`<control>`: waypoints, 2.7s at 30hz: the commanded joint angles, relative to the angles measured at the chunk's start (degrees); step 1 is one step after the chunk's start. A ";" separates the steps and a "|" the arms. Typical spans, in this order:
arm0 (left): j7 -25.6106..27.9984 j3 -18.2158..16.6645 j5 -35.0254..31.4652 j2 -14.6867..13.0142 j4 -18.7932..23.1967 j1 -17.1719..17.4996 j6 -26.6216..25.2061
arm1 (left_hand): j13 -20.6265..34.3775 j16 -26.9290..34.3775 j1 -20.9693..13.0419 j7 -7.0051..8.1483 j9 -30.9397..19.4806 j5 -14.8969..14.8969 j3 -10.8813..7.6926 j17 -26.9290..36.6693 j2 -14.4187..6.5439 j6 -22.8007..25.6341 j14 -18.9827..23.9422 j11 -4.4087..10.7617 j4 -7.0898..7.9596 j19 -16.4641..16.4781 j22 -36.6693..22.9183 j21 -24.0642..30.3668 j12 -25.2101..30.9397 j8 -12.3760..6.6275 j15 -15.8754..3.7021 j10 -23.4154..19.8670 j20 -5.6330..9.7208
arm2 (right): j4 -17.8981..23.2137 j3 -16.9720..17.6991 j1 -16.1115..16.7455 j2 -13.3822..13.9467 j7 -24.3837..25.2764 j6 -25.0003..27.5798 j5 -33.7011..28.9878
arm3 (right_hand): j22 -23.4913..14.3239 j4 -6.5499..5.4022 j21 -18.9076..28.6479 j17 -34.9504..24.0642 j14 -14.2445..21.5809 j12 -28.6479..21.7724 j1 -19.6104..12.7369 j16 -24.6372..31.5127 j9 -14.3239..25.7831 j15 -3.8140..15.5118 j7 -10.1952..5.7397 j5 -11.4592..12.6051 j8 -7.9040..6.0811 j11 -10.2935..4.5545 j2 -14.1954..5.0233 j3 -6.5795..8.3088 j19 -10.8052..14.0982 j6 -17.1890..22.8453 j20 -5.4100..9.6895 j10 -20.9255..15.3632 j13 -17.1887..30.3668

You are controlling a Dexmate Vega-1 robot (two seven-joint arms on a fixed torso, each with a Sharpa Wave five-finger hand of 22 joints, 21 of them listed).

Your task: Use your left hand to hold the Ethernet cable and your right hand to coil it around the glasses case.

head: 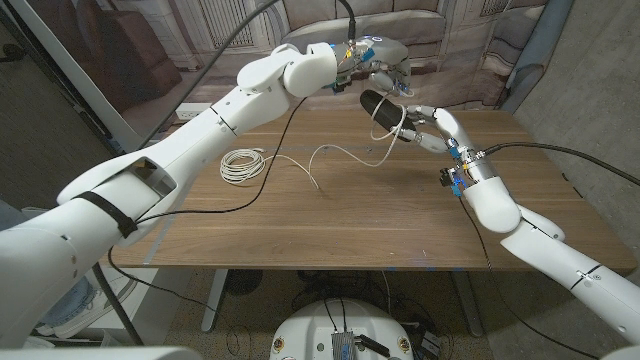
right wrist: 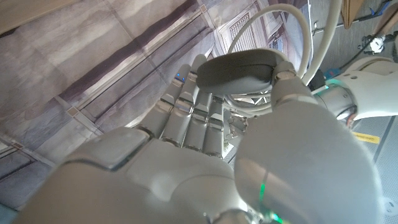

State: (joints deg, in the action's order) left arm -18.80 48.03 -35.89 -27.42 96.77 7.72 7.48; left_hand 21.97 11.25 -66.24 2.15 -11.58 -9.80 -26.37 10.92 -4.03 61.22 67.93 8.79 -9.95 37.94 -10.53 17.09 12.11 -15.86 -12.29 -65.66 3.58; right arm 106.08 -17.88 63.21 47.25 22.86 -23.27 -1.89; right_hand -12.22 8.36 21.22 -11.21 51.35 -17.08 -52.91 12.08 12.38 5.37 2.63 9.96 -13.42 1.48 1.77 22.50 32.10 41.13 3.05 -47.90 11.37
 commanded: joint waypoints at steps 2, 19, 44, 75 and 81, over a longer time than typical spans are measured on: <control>1.13 0.64 1.39 0.35 -2.70 -0.85 0.46 | 0.31 0.06 -0.15 -0.36 -0.15 -0.19 -3.56 0.01 -0.36 0.86 -0.08 1.01 3.27 -0.25 -0.31 -0.02 0.10 -0.28 -0.12 -1.04 4.06 | 0.42 0.25 0.72 -0.95 -3.34 -5.35 3.63 | -0.08 -0.31 0.53 0.01 1.51 -0.47 -10.37 -0.21 0.30 7.75 -12.14 0.28 -0.13 -12.91 -10.75 -0.02 0.19 12.15 6.36 -13.34 0.03; 2.56 0.41 1.89 -0.11 -2.71 -0.09 0.12 | 0.34 0.03 0.00 -0.33 -0.16 -0.19 -3.78 -0.01 -0.29 0.77 -0.30 0.94 3.29 -0.44 -0.31 -0.08 0.01 -0.28 -0.11 -1.04 3.94 | 1.53 1.67 3.58 -1.49 -6.22 -10.00 7.59 | -0.07 -0.35 0.61 0.03 1.53 -0.42 -10.38 -0.26 0.31 7.78 -12.19 0.29 -0.06 -12.89 -10.81 -0.09 0.16 12.20 6.35 -13.41 0.06; 4.27 -2.93 5.59 -4.29 1.30 6.13 -4.35 | 0.41 0.09 0.14 -0.42 -0.17 -0.18 -4.19 -0.02 -0.23 0.68 -0.37 0.85 3.28 -0.60 -0.31 -0.13 -0.10 -0.28 -0.01 -0.93 3.85 | 1.14 4.52 5.80 -2.83 -9.09 -14.63 14.27 | -0.05 -0.40 0.78 0.07 1.49 -0.34 -10.35 -0.39 0.32 7.77 -12.18 0.31 0.00 -12.91 -10.83 -0.20 0.18 12.39 6.41 -13.48 0.10; 5.41 -1.92 6.06 -3.82 -0.94 5.43 -2.77 | 0.45 0.10 0.33 -0.44 -0.19 -0.17 -4.67 -0.01 -0.21 0.48 -0.55 0.93 3.28 -0.73 -0.33 -0.14 -0.20 -0.23 -0.04 -0.78 3.63 | -0.51 3.37 3.96 -5.11 -12.09 -15.74 16.80 | -0.02 -0.51 0.95 0.08 1.65 -0.24 -10.28 -0.41 0.34 7.71 -12.04 0.35 0.13 -12.91 -10.91 -0.32 0.12 12.44 6.40 -13.58 0.14; 5.66 -1.88 5.31 -3.55 -0.63 4.78 -2.55 | 0.48 0.05 0.53 -0.46 -0.19 -0.14 -4.66 -0.03 -0.11 0.55 -0.70 0.80 3.37 -0.68 -0.33 -0.12 -0.16 -0.27 0.11 -0.84 3.60 | -1.01 3.06 3.55 -5.66 -12.19 -15.84 17.00 | -0.01 -0.54 0.99 0.09 1.64 -0.23 -10.21 -0.44 0.34 7.63 -12.06 0.34 0.16 -12.90 -10.86 -0.39 0.10 12.45 6.40 -13.61 0.16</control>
State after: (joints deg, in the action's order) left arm -13.50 45.90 -29.59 -31.34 95.65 13.64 4.46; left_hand 22.19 11.20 -66.01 2.15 -11.61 -9.80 -26.93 10.93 -3.79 61.22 67.32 8.80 -10.51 37.53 -10.53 17.09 11.67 -15.70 -12.26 -65.66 3.57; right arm 106.00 -14.22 67.46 42.45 11.51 -38.59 14.22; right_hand -12.22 7.98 21.64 -10.80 51.70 -16.96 -52.76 11.62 12.67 5.53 -9.53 9.97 -13.31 1.51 1.62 22.10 32.10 53.33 3.05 -47.89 11.30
